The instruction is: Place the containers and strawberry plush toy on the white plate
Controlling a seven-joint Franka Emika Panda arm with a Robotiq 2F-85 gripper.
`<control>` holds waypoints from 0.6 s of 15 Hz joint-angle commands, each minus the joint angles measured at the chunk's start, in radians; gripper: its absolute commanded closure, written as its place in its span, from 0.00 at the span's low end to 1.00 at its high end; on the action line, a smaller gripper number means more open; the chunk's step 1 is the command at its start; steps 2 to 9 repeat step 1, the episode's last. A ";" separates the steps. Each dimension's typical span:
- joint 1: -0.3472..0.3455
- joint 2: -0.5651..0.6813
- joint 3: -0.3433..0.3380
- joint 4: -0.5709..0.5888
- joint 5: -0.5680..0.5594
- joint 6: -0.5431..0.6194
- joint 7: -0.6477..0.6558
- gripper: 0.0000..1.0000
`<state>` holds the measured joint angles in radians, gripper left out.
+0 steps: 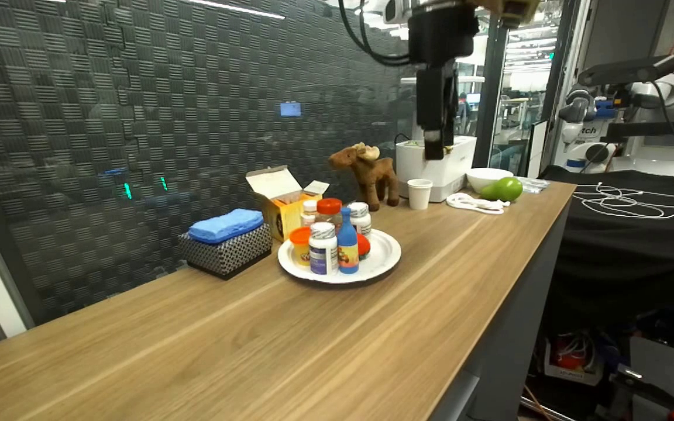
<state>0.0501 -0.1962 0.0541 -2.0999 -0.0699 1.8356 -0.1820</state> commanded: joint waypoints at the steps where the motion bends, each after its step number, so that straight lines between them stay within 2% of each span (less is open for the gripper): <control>1: 0.014 -0.016 -0.001 0.021 0.008 -0.038 -0.006 0.00; 9: 0.014 -0.016 -0.001 0.021 0.008 -0.038 -0.006 0.00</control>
